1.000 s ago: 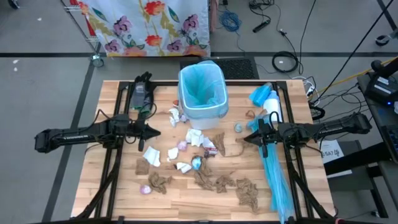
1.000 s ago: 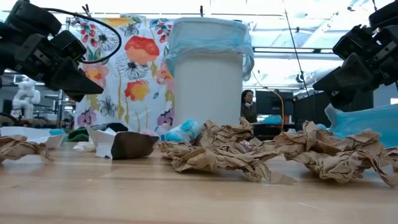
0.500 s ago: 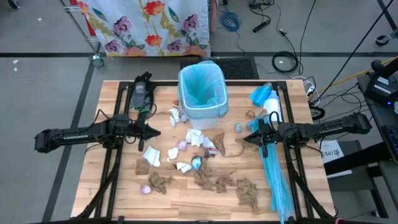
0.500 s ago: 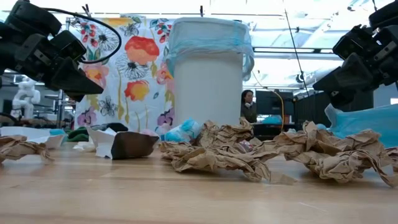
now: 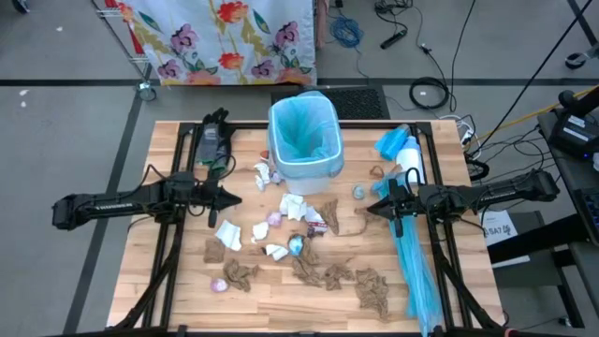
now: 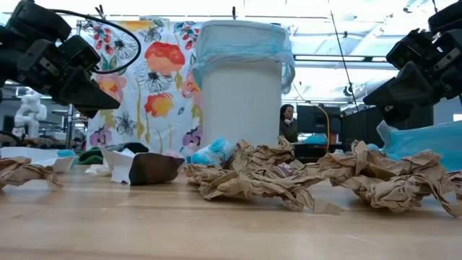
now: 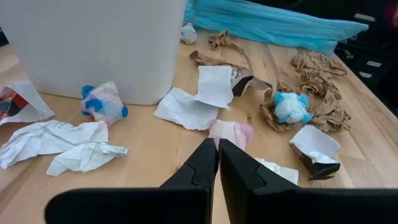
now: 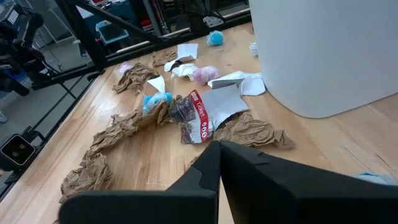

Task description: Place trash/remove bag and relplace

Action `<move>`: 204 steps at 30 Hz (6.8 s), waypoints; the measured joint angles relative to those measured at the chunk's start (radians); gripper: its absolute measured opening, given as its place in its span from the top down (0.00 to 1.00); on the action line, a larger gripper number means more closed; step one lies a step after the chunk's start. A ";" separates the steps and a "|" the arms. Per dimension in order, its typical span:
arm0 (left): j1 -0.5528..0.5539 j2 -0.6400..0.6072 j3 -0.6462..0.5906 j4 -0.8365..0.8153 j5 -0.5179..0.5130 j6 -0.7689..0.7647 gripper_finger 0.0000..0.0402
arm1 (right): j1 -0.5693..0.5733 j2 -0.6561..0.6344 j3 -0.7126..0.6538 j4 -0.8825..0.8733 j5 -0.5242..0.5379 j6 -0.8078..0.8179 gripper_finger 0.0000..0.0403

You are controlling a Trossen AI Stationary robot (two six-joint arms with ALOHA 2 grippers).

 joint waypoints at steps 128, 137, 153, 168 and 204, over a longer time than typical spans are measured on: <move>0.000 0.000 0.000 0.000 0.000 -0.002 0.94 | 0.195 1.009 0.935 -0.910 -0.230 0.799 0.97; 0.000 0.000 0.000 0.000 0.000 -0.002 0.94 | 0.376 1.053 0.935 -0.855 -0.282 0.976 0.75; 0.000 0.000 0.000 0.001 0.006 -0.005 0.94 | 0.515 1.225 0.934 -0.708 -0.204 0.966 0.45; 0.000 0.000 0.000 0.000 0.006 -0.055 0.94 | 0.494 1.376 0.941 -0.593 -0.210 1.023 0.94; 0.000 0.000 0.005 -0.008 -0.067 -0.053 0.94 | -0.069 1.151 1.891 -1.087 0.395 0.131 1.00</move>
